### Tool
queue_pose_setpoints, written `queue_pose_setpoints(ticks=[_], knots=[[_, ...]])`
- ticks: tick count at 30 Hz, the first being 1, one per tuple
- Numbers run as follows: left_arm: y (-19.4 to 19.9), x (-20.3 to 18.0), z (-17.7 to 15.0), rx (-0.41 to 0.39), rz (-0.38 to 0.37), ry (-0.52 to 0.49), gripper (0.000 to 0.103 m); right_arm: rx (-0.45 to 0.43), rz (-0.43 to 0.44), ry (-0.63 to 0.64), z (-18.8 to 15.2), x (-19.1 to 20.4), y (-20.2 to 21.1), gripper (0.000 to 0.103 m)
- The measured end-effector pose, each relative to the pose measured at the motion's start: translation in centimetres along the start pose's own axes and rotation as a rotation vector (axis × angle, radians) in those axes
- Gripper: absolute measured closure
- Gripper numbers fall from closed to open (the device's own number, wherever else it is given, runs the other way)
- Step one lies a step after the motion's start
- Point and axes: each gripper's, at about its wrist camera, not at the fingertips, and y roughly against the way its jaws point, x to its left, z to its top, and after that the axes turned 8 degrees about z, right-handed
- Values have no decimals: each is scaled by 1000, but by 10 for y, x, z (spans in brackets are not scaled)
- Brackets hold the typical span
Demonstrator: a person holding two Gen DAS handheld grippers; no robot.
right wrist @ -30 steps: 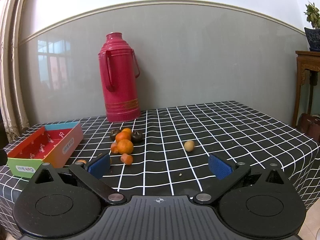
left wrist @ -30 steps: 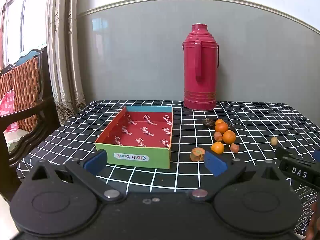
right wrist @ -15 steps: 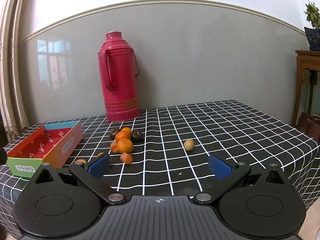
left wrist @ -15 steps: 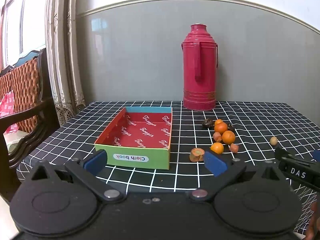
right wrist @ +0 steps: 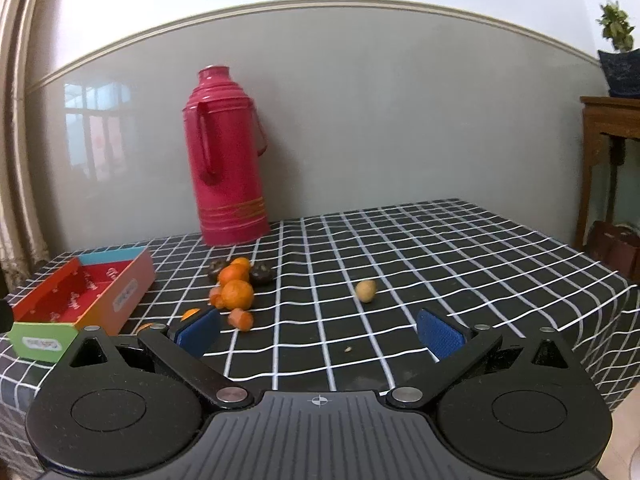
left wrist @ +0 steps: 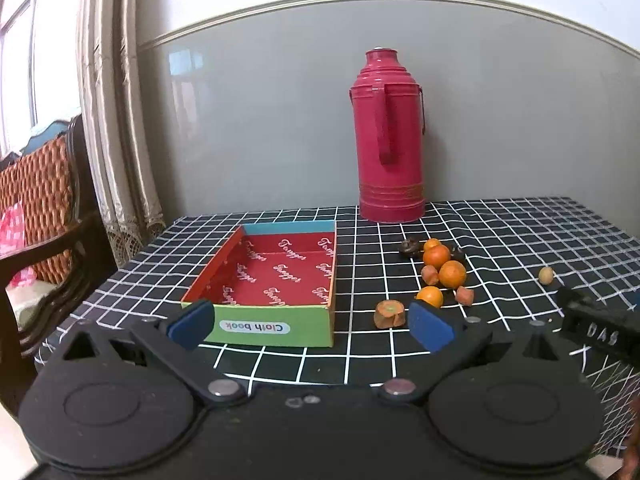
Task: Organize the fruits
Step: 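Grasp the round carrot slice with the left tool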
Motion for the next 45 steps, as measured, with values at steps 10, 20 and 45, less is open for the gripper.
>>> queue_pose_setpoints(ticks=[10,20,45], knots=[[-19,-43,-13,-58,-38,-108,6,-98,-116,-37,7,-16,12,0],[-78,-85,-19,9,-135,-231,27,-142,-177,-112,12,-40,17,0],[-144,-93,-34,104,-130,-181,76,-104,-149,-134,12,-38,-3,0]])
